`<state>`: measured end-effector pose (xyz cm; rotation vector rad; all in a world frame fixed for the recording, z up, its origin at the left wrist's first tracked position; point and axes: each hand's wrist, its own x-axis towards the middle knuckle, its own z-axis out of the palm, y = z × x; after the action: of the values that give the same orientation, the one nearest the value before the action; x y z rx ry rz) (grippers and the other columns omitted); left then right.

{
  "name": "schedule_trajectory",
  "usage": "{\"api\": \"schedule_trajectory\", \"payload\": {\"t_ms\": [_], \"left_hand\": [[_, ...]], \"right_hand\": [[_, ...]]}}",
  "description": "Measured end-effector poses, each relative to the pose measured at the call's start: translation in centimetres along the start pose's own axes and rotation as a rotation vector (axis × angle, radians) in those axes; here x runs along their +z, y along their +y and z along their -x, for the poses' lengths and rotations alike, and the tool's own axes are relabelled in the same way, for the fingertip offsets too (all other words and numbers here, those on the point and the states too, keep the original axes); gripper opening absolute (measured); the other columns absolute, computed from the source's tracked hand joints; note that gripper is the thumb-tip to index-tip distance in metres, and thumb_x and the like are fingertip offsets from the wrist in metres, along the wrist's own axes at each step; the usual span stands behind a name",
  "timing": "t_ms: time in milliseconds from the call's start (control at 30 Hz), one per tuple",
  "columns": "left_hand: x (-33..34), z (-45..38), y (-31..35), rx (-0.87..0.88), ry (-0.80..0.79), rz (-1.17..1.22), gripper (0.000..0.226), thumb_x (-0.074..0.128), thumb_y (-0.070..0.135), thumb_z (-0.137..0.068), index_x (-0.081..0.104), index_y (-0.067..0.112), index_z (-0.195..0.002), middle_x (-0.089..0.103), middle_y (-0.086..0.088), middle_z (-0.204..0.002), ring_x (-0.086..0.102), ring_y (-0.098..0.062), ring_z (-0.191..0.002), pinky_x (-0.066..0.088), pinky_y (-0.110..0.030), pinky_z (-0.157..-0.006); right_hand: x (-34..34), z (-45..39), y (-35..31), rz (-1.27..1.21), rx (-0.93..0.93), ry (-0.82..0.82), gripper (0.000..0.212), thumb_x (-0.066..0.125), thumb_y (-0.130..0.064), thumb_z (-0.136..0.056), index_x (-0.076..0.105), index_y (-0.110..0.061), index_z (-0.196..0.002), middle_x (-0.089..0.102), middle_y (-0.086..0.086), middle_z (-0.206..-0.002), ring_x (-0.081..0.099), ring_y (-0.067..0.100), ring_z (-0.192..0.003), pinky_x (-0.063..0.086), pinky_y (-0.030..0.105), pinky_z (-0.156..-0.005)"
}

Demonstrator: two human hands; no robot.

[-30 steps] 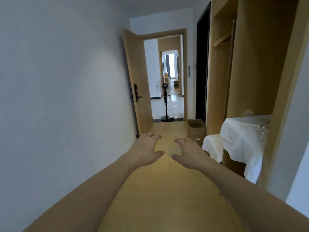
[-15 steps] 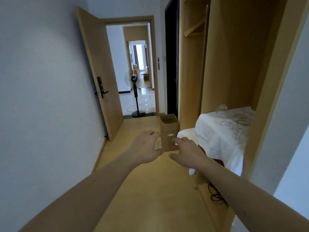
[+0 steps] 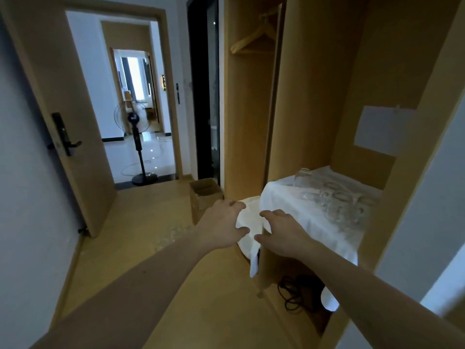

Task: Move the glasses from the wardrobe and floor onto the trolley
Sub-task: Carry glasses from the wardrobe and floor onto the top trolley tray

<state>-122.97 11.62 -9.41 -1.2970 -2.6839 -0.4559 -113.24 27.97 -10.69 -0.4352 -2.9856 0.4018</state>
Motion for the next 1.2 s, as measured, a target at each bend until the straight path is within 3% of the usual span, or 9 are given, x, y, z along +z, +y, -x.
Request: {"api": "schedule_trajectory", "payload": {"t_ms": [200,533,800,1200], "left_hand": [[2.6,-3.6,-4.3,0.019,-0.072,0.098,0.068,0.067,0.049,-0.089,0.046,0.022,-0.148,0.052,-0.004,-0.145,0.047,-0.026,-0.132,0.046,-0.040,-0.103],[5.0,-8.7,-6.1,0.090,-0.082,0.173,0.067,0.067,0.049,-0.091,0.044,0.025,-0.148,0.051,-0.001,-0.147,0.047,-0.023,-0.134,0.044,-0.037,-0.103],[5.0,-14.3,-6.9,0.113,-0.119,0.036,0.066,0.065,0.050,-0.092,0.042,0.025,-0.148,0.050,-0.001,-0.147,0.047,-0.024,-0.130,0.045,-0.036,-0.100],[9.1,-26.8,-2.6,0.249,-0.210,-0.036,0.068,0.063,0.051,-0.093,0.040,0.024,-0.150,0.048,-0.002,-0.148,0.044,-0.024,-0.133,0.043,-0.037,-0.104]], "right_hand": [[1.1,-2.1,-0.1,0.021,0.105,-0.044,0.070,0.060,-0.050,-0.094,0.034,-0.023,-0.154,0.043,0.007,-0.148,0.044,0.029,-0.133,0.042,0.044,-0.109],[2.1,-7.1,2.0,0.037,0.206,-0.017,0.069,0.059,-0.058,-0.090,0.037,-0.031,-0.149,0.047,0.002,-0.146,0.047,0.026,-0.130,0.042,0.040,-0.107],[1.8,-12.8,4.1,-0.029,0.187,0.010,0.072,0.061,-0.055,-0.093,0.034,-0.028,-0.153,0.039,0.002,-0.155,0.040,0.024,-0.138,0.038,0.038,-0.111],[1.1,-18.8,14.5,-0.110,0.299,0.039,0.075,0.063,-0.055,-0.090,0.034,-0.026,-0.153,0.043,0.007,-0.149,0.044,0.029,-0.134,0.043,0.041,-0.108]]}}
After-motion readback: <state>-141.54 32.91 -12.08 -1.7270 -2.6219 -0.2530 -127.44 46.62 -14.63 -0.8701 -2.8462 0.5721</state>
